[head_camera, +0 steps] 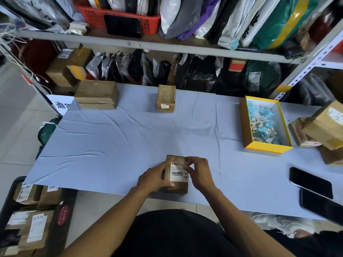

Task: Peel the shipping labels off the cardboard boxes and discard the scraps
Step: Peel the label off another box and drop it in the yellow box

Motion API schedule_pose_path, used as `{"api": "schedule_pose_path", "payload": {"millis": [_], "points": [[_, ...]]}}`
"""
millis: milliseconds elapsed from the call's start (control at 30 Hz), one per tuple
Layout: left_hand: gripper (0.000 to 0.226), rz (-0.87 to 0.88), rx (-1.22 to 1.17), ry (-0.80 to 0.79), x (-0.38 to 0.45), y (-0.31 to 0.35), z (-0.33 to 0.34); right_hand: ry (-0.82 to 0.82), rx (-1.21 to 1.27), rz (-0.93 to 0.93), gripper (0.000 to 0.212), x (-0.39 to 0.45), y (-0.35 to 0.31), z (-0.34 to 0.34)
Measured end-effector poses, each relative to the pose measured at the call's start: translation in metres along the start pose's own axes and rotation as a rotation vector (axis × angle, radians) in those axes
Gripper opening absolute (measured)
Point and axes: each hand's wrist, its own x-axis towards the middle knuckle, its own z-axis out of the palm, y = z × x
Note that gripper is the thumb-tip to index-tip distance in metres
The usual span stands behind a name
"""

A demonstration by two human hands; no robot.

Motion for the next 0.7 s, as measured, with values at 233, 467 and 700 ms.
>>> {"api": "schedule_pose_path", "payload": {"millis": [233,467,700], "points": [[0.091,-0.001,-0.004,0.023,-0.002,0.002,0.003,-0.017,0.019,-0.021,0.006,-0.003,-0.011,-0.007],[0.091,-0.021,-0.006,0.046,-0.001,0.001,0.006,-0.05,0.054,0.026,0.007,-0.002,-0.009,-0.006],[0.089,-0.034,-0.032,0.083,-0.007,0.002,0.009,-0.064,0.099,0.06,0.009,-0.005,-0.01,-0.008]]}}
